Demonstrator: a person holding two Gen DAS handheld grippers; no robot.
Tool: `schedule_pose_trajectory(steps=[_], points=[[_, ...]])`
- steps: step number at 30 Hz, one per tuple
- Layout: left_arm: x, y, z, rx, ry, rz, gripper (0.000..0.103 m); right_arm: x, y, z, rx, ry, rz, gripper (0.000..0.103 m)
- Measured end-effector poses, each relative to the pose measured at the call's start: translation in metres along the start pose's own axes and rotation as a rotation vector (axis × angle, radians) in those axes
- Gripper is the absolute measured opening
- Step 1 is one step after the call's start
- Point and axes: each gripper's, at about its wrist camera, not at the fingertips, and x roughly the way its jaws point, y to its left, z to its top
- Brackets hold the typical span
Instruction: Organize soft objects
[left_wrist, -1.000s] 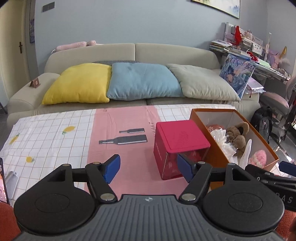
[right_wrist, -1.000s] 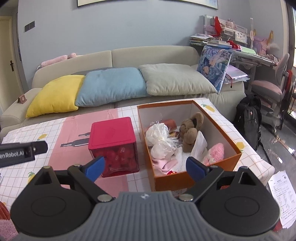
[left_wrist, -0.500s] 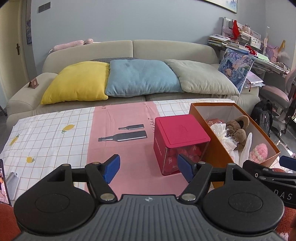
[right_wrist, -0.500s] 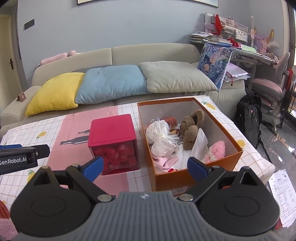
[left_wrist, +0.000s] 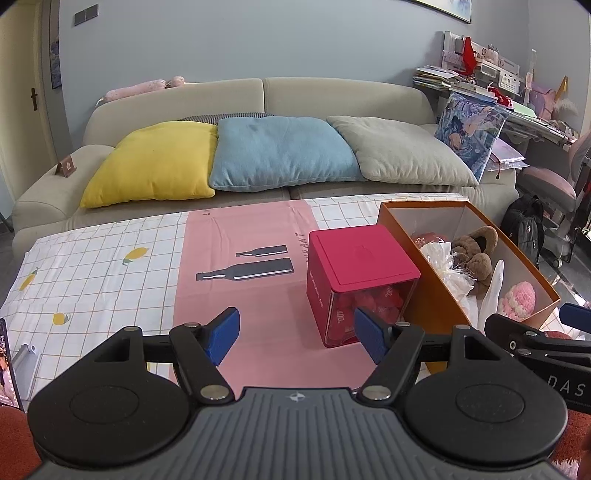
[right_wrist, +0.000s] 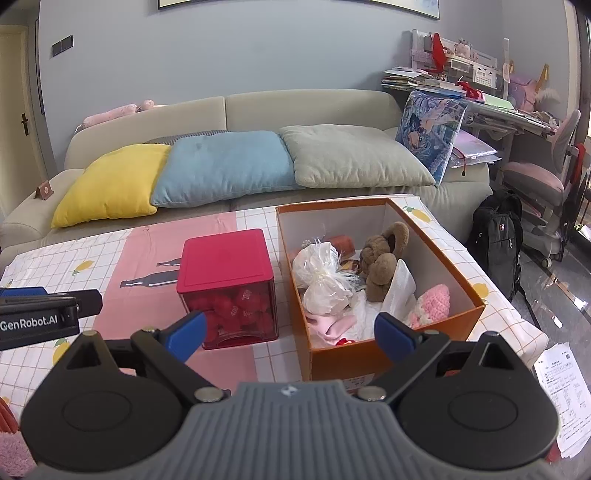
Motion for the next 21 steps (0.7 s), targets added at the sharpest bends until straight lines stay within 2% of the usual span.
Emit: schedule_pose_trajectory(steps=[21], points=[[0.0005,-0.0009,-0.0004,0.008,-0.001,-0.001,0.083,-0.0004,0.002,0.0003,-0.017,-0.006,-0.001,0.096]])
